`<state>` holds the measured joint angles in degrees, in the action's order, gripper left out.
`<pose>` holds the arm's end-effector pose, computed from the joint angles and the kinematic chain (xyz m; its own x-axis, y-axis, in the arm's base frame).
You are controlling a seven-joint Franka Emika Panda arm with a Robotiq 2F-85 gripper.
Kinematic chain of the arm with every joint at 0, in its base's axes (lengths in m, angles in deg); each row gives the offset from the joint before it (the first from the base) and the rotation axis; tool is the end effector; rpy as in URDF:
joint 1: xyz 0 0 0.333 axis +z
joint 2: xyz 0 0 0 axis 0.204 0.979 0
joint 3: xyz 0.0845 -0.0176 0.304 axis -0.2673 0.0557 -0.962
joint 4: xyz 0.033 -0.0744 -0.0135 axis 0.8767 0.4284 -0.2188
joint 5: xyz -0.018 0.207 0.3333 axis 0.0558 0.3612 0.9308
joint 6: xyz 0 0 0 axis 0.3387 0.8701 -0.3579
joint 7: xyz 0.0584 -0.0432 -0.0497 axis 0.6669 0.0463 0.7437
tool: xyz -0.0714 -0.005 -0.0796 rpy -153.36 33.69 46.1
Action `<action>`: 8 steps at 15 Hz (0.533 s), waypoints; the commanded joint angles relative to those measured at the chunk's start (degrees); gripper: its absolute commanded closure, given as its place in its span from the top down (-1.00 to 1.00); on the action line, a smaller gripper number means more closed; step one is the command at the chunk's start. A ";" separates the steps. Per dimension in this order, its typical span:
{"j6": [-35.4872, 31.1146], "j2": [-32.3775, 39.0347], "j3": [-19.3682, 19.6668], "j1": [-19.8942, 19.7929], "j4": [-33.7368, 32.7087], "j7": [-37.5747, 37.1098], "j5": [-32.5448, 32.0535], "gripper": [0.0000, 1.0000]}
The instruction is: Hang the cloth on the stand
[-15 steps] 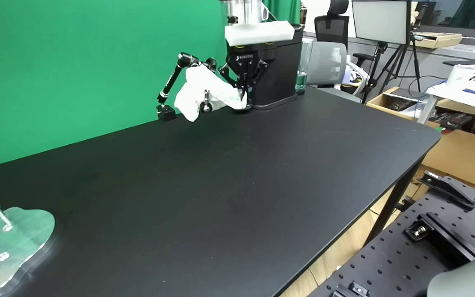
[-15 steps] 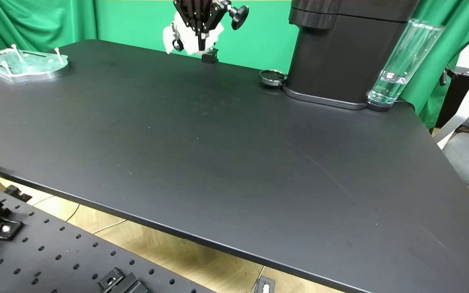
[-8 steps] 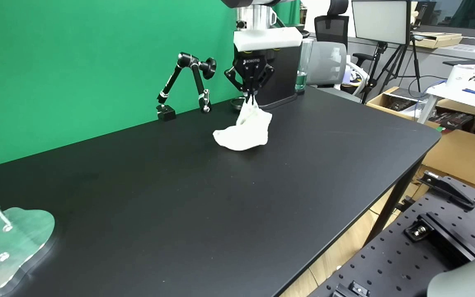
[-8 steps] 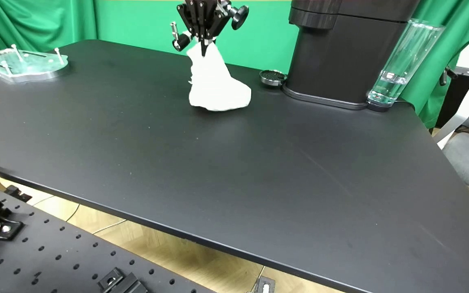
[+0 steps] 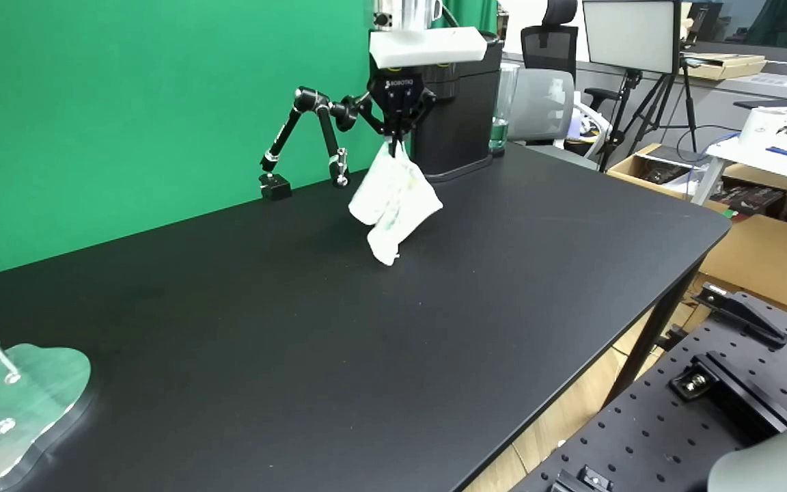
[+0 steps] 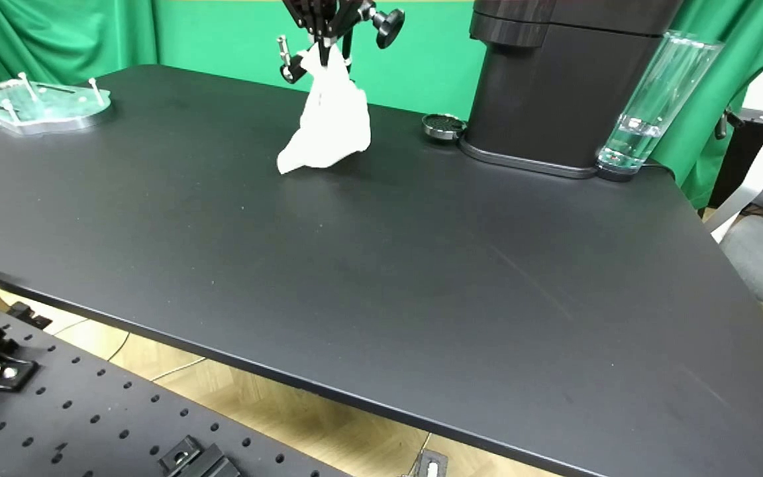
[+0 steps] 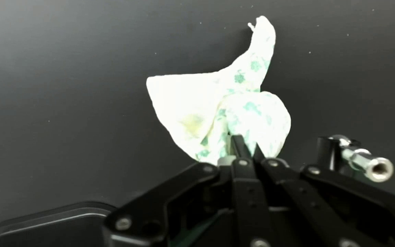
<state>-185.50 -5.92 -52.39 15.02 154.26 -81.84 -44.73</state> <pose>0.5569 0.0236 0.3088 0.9754 -0.1839 0.1218 -0.1862 -0.9825 0.0078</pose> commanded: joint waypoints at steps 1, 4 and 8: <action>0.68 -2.56 -1.85 2.17 -0.45 -1.32 -1.12 -0.99; 1.46 -3.32 -4.46 4.67 -2.17 -2.28 -0.99 -0.99; 2.07 -2.50 -6.56 6.88 -5.60 -3.24 -2.04 -0.99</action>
<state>-185.12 -8.81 -58.22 21.04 151.61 -83.07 -45.10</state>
